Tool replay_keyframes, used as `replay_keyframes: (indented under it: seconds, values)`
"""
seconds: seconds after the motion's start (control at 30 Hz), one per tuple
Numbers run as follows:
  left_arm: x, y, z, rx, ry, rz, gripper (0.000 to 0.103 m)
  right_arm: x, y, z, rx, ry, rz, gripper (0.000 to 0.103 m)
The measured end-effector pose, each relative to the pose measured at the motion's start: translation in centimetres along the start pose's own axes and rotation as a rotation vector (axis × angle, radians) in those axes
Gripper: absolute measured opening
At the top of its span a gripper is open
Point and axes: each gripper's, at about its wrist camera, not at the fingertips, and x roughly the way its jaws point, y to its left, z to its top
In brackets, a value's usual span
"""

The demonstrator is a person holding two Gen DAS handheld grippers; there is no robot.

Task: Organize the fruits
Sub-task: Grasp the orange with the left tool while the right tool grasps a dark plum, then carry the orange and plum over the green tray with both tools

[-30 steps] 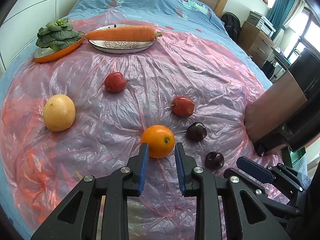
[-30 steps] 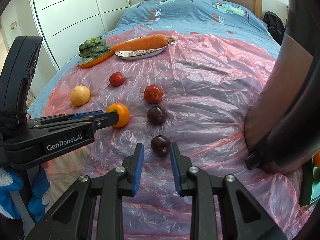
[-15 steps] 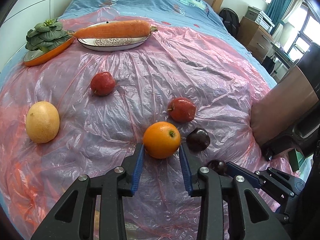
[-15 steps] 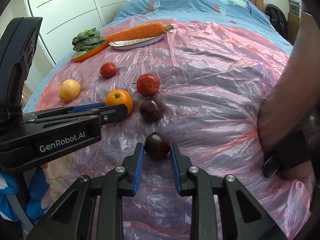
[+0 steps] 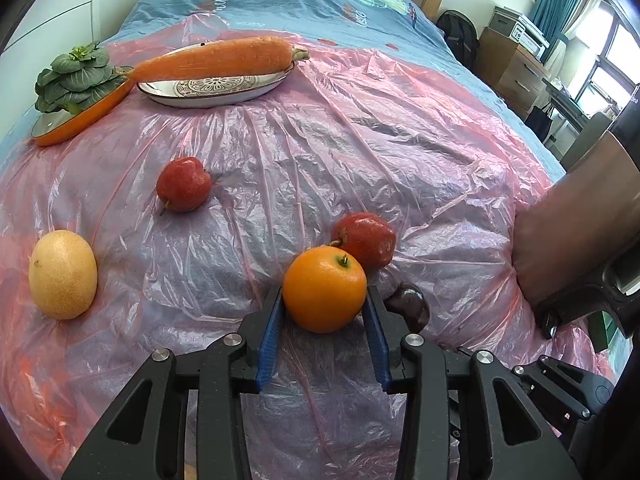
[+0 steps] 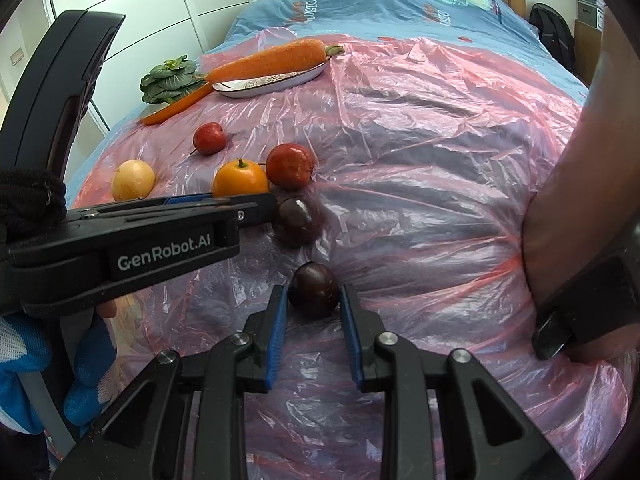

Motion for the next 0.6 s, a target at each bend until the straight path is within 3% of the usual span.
replay_keyframes:
  seconds: [0.37,0.6]
  values:
    - [0.5,-0.5,-0.4,0.051,-0.015,0.036,0.034,0.0,-0.2,-0.3,-0.009,-0.009,0.000,0.037]
    - [-1.6,-0.6,-0.7,0.049,-0.050,0.050,0.033,-1.2,0.1,0.0,-0.017,-0.030,-0.006,0.037]
